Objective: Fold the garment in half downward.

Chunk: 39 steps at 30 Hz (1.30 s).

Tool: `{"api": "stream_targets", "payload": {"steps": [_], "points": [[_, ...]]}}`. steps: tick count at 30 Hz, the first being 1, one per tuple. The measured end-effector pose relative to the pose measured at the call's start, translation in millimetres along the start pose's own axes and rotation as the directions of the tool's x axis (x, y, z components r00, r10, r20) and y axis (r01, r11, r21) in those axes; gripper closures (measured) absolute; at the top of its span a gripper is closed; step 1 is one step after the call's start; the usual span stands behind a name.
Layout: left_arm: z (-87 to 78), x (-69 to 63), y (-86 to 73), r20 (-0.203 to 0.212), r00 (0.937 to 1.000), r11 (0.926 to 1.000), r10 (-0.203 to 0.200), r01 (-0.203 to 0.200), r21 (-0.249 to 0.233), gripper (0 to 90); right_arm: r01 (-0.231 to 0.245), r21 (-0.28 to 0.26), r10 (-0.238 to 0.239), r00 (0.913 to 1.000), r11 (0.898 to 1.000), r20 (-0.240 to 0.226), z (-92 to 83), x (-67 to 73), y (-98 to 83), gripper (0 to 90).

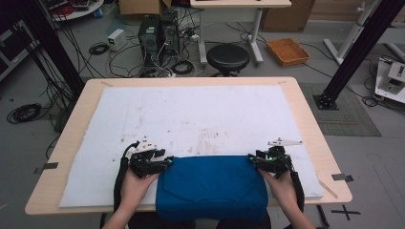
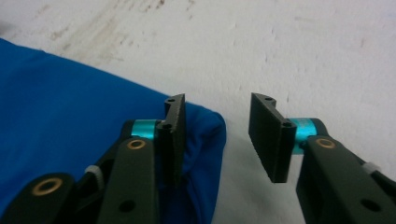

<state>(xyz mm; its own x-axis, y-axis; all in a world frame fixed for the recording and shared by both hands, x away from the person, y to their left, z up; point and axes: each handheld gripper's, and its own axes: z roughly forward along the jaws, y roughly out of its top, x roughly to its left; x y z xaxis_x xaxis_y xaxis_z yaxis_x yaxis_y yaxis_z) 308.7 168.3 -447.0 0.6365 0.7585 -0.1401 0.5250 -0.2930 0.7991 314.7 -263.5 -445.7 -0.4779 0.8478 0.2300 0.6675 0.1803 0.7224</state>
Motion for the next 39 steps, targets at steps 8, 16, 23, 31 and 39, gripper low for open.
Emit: {"api": "stream_targets", "payload": {"steps": [8,16,23,31,39], "points": [[1.3,-1.0,-5.7,0.024,0.9996,0.9994,-0.016,0.015,0.032,57.5,0.014,0.022,-0.013,0.9989,1.0,-0.046,0.8,0.6,-3.5,78.8],[0.7,-5.7,-6.1,0.073,0.9973,0.9994,0.005,-0.008,0.033,84.1,0.039,0.007,-0.039,0.9983,0.999,-0.044,-2.9,2.3,-4.3,85.3],[2.5,0.2,1.5,0.052,0.9985,0.9994,0.019,-0.02,0.029,85.5,0.047,-0.029,-0.048,0.9977,0.998,-0.048,-3.7,-1.8,8.0,85.5],[16.3,22.5,38.8,-0.016,0.9972,0.9967,0.073,-0.072,0.037,85.5,0.036,-0.059,-0.038,0.9987,0.998,-0.033,10.2,-13.0,43.3,85.5],[42.2,49.4,75.3,-0.073,0.994,0.9959,0.081,-0.078,0.046,85.4,0.047,-0.069,-0.047,0.9988,0.997,0.011,30.9,-25.8,87.9,85.6]]}}
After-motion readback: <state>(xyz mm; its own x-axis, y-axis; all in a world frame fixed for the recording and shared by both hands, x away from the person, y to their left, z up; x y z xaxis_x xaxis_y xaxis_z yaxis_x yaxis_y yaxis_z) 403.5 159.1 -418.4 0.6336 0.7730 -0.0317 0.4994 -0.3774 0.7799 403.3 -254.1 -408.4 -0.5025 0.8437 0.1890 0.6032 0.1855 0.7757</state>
